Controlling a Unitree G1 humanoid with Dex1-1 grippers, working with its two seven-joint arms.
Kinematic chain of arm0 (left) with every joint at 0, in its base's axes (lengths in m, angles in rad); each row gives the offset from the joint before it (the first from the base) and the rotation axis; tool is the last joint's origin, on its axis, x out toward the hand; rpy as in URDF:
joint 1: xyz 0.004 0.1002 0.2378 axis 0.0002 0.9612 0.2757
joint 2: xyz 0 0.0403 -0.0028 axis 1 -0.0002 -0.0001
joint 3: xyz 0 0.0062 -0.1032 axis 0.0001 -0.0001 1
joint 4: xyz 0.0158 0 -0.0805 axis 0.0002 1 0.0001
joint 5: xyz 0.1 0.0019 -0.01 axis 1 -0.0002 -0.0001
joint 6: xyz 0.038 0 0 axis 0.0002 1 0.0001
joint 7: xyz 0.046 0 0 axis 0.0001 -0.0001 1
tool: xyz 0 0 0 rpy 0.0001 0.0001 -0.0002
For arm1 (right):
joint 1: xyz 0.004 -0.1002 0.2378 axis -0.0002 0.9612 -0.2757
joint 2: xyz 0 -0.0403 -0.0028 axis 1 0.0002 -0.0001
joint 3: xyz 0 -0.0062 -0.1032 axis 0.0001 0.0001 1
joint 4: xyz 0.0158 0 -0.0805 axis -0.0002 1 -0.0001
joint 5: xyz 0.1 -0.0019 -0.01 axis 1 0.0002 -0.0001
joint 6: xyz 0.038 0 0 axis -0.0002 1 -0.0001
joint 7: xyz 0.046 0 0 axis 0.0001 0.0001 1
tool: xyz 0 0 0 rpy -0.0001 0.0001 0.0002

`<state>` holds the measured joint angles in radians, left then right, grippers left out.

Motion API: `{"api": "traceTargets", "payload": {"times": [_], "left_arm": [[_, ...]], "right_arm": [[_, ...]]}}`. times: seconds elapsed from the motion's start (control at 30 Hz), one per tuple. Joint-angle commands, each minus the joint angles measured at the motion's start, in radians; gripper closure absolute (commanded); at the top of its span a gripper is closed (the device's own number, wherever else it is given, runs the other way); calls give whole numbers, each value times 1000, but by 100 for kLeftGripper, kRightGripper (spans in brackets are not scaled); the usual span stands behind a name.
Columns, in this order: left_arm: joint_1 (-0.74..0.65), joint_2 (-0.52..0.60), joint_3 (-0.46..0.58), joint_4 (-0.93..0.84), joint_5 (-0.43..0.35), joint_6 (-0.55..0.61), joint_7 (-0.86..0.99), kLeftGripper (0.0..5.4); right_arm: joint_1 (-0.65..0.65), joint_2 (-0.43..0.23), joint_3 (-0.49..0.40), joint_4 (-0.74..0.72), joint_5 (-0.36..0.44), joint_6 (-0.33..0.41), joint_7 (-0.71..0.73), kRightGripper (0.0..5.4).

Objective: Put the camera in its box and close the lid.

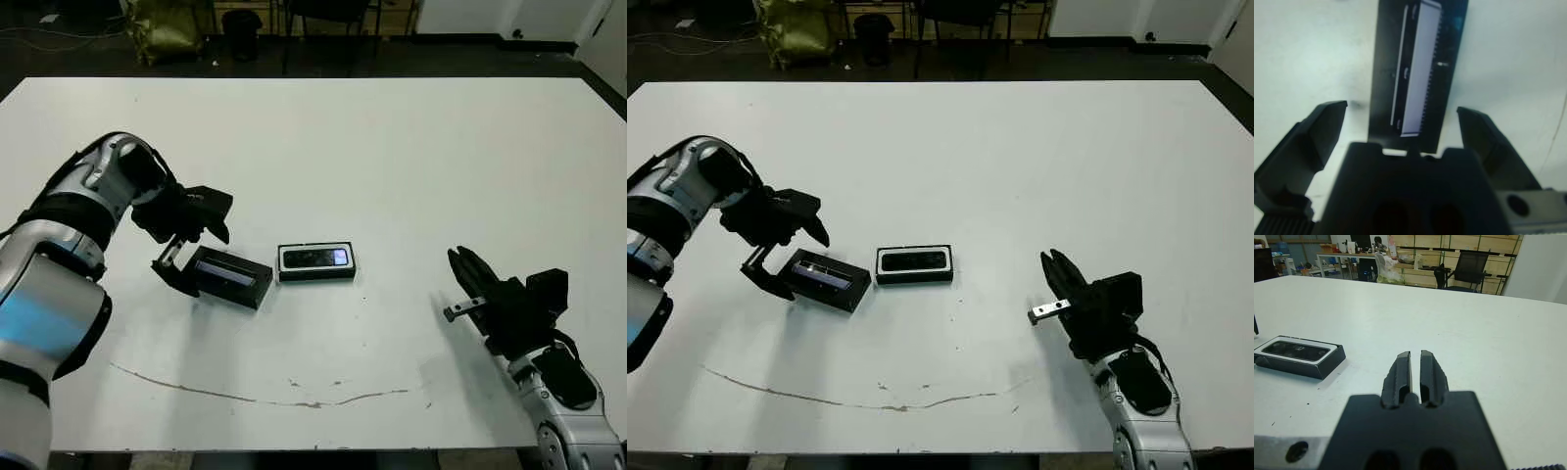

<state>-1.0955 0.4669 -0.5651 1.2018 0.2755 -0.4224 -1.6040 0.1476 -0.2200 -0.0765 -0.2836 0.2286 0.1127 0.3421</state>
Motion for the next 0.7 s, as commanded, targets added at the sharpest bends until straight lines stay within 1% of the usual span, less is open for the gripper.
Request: {"api": "traceTargets", "payload": {"times": [0.03,0.23,0.37,0.47,0.57,0.7], "left_arm": [[23,-9,13,10,26,-15,8,2],[34,-19,20,12,47,-9,20,2],[48,-27,24,11,68,21,56,2],[70,-28,27,-4,80,55,107,2],[103,-26,38,-32,81,75,155,38],[124,-30,47,-52,84,110,172,132]], "right_arm": [[10,-7,0,7,-5,0,0,540],[11,-4,1,1,-6,3,-3,540],[15,-12,3,-16,-17,15,-7,540],[16,-9,0,-13,-9,7,-1,540],[19,-9,1,-21,-12,16,-6,540],[16,-11,-1,-13,-8,12,0,540]]}}
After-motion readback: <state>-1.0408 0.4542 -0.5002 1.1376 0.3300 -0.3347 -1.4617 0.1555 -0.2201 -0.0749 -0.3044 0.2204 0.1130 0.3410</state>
